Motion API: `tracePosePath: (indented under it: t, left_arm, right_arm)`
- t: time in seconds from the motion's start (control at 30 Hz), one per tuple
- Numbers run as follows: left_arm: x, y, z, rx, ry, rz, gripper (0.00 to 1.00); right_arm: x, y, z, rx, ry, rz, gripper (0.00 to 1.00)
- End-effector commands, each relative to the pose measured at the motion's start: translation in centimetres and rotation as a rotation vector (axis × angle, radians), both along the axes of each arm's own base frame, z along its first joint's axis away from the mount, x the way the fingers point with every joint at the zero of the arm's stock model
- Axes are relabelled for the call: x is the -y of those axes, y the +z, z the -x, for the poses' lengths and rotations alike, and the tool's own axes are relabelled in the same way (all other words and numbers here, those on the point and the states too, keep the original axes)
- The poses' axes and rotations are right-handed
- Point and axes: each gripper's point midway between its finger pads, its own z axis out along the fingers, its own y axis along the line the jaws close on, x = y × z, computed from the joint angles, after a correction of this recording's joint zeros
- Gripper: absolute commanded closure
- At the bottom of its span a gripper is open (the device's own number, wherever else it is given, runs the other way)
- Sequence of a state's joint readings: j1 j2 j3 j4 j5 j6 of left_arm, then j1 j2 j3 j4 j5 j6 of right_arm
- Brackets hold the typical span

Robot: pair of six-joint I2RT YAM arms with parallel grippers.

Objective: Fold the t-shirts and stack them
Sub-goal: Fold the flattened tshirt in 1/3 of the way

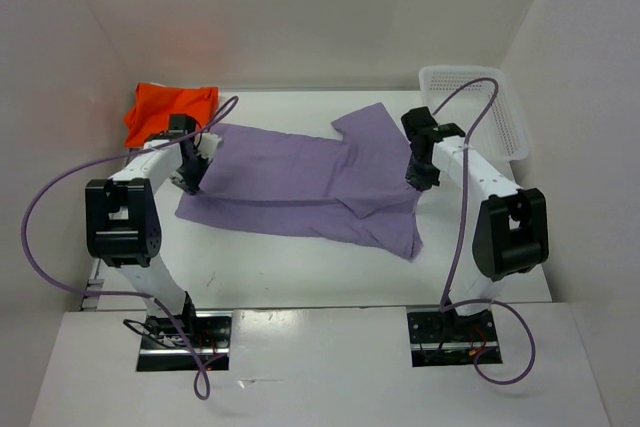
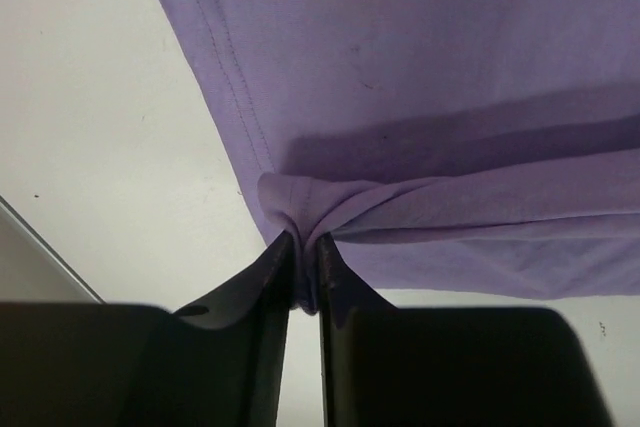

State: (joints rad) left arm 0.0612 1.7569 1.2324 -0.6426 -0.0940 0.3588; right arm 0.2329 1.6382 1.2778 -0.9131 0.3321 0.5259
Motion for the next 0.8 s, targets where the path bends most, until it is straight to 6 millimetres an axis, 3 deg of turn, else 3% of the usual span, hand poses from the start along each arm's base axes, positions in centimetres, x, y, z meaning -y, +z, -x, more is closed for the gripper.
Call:
tracePosePath:
  t: [0.0,0.03,0.07,0.1,0.17,0.2,0.23,0.33,0.37,0.4,0.43,0.47,0.5,0.53,0.57,0.6,0.7,0.77]
  left_arm:
    - [-0.5,0.2,-0.8,0.025,0.047,-0.015,0.77]
    - [-0.5,0.6,-1.2,0.037,0.047,-0.016,0.75]
    - [-0.5,0.8,-1.3,0.04,0.057,-0.012,0.69]
    - [-0.5,0.8,-1.3,0.04,0.057,-0.012,0.5]
    - [-0.5,1.5,-1.7,0.054,0.057,-0.013,0.36]
    - [-0.7,2.0,-1.9,0.059,0.074,0.001,0.29]
    - [-0.9,2.4,-1.9,0.057,0.081,0.011,0.16]
    - [-1.7,4.5,-0.1,0.052,0.116,0.076,0.03]
    - [-2.4,4.8,0.8,0.052,0.13,0.091,0.0]
    - [-2.5,4.8,1.7,0.046,0.127,0.103,0.0]
    - [-2.7,5.3,2.6,0.058,0.136,0.102,0.0]
    - [-2.4,3.8,4.1,0.018,0.138,0.107,0.0]
    - [-2.6,3.0,4.8,0.0,0.151,0.11,0.0]
    - [-2.5,2.3,5.2,-0.015,0.152,0.112,0.0]
    - [-2.1,1.3,5.6,-0.04,0.148,0.133,0.0]
    - [-1.8,0.8,5.6,-0.055,0.152,0.155,0.0]
    - [-1.2,-1.0,4.6,-0.065,0.17,0.2,0.0]
    - [-1.5,-2.2,4.1,-0.075,0.188,0.193,0.0]
  right_arm:
    - [-1.0,1.6,-3.4,0.103,0.057,-0.028,0.83]
    - [-1.3,1.6,-4.1,0.108,0.07,-0.037,0.73]
    - [-1.5,1.7,-4.6,0.118,0.07,-0.039,0.53]
    - [-1.5,1.8,-5.0,0.12,0.082,-0.035,0.44]
    - [-1.0,2.7,-6.8,0.151,0.071,-0.011,0.32]
    - [-0.4,3.5,-7.1,0.163,0.053,0.004,0.27]
    - [-0.5,4.6,-7.8,0.182,0.053,0.0,0.27]
    - [-0.6,6.1,-5.4,0.171,0.026,-0.066,0.26]
    - [-0.8,7.6,-4.0,0.205,0.012,-0.103,0.26]
    - [-2.0,5.3,-1.3,0.137,0.002,-0.175,0.26]
    - [-2.5,4.7,-0.1,0.131,-0.014,-0.218,0.26]
    - [-2.9,4.9,1.3,0.148,-0.027,-0.262,0.26]
    - [-3.2,2.3,3.5,0.089,-0.041,-0.282,0.26]
    - [-3.8,1.6,4.6,0.077,-0.084,-0.315,0.26]
    - [-3.7,1.7,5.3,0.101,-0.109,-0.332,0.26]
    - [-3.7,0.5,6.4,0.081,-0.127,-0.326,0.26]
    - [-3.9,1.9,6.3,0.134,-0.202,-0.336,0.24]
    - [-4.3,1.4,7.0,0.123,-0.267,-0.381,0.18]
